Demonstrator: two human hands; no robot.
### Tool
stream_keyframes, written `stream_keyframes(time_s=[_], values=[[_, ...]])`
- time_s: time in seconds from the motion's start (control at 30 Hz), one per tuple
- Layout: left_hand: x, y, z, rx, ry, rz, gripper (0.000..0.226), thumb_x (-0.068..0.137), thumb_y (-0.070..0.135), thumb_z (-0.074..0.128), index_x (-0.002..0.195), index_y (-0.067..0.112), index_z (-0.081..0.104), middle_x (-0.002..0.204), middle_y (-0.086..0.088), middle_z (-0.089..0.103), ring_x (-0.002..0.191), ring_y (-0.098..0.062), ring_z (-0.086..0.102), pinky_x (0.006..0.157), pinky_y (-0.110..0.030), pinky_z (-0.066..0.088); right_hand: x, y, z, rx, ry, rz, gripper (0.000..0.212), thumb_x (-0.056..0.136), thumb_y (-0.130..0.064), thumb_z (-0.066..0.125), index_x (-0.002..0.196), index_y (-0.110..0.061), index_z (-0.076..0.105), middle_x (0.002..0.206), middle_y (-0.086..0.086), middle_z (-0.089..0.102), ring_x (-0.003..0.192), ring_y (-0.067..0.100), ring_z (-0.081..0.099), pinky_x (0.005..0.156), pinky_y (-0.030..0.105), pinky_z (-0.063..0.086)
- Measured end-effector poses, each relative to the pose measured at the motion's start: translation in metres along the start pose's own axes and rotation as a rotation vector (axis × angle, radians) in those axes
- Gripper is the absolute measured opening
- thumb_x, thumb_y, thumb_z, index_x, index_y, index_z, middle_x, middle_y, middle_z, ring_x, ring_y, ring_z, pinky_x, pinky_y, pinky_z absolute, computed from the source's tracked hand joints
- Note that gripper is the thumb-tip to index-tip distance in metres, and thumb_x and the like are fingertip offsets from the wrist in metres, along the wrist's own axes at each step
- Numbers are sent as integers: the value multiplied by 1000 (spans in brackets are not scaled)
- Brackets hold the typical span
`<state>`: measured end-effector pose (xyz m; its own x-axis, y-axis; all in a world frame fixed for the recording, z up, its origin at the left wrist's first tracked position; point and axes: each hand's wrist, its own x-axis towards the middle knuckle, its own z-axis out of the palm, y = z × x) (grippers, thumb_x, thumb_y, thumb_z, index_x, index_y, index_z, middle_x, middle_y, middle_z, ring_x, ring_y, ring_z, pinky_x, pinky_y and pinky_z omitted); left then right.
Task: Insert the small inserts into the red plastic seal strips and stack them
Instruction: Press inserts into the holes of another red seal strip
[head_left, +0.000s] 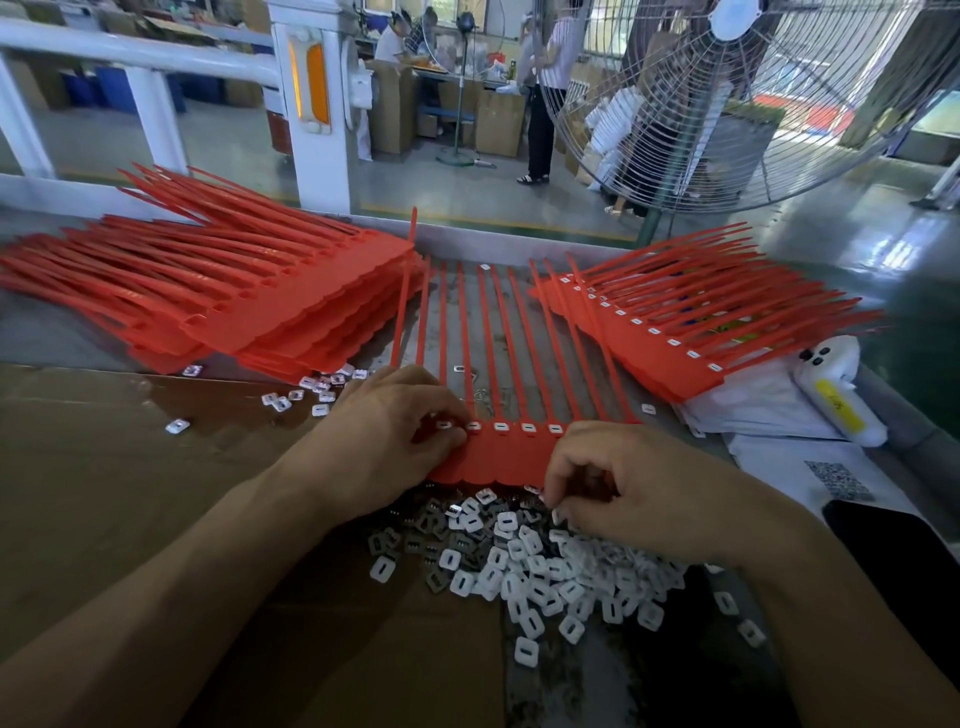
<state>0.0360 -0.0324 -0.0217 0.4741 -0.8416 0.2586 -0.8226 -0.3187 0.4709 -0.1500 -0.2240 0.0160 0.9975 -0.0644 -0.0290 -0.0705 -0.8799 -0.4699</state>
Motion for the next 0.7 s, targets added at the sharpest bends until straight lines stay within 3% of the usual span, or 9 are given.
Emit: stream_keyframes(time_s=[0.07, 0.17, 0.27, 0.4, 0.57, 0.7], values=[[0, 0, 0, 3, 4, 2, 22, 96, 44, 60, 116, 42, 69, 119, 21, 57, 118, -5, 49, 108, -42, 42, -1, 2, -1, 63, 27, 40, 21, 89, -17, 72, 84, -37, 68, 87, -22, 66, 79, -1, 64, 69, 14, 46], [0, 0, 0, 7, 4, 0, 22, 96, 45, 60, 116, 42, 69, 119, 21, 56, 118, -3, 48, 109, -41, 41, -1, 5, -1, 173, 83, 59, 16, 91, -21, 70, 86, -36, 67, 78, -16, 70, 63, 1, 62, 59, 16, 47], [0, 0, -1, 5, 1, 2, 23, 96, 46, 59, 117, 42, 68, 119, 22, 56, 118, -3, 48, 109, -42, 41, 3, 9, 2, 289, 213, 73, 20, 92, -16, 71, 87, -35, 69, 80, -10, 72, 66, 4, 63, 61, 23, 52], [-1, 1, -2, 3, -8, 2, 25, 96, 45, 59, 119, 41, 69, 121, 20, 56, 119, -5, 49, 108, -42, 42, 7, 16, 3, 378, 404, 99, 23, 94, -13, 69, 92, -36, 72, 81, -10, 70, 63, 3, 55, 58, 17, 46], [-1, 2, -3, 20, -2, 9, 24, 97, 42, 60, 119, 39, 70, 121, 17, 57, 119, -6, 50, 107, -42, 41, 8, 26, 1, 483, 529, 237, 26, 95, -10, 66, 88, -33, 75, 59, -14, 60, 48, 3, 51, 47, 19, 43], [-1, 4, -4, 29, -7, 5, 24, 98, 42, 60, 120, 39, 69, 123, 17, 57, 120, -6, 49, 108, -41, 41, 9, 32, 2, 481, 604, 336, 28, 94, -12, 63, 86, -35, 76, 57, -13, 59, 48, 1, 52, 48, 22, 44]])
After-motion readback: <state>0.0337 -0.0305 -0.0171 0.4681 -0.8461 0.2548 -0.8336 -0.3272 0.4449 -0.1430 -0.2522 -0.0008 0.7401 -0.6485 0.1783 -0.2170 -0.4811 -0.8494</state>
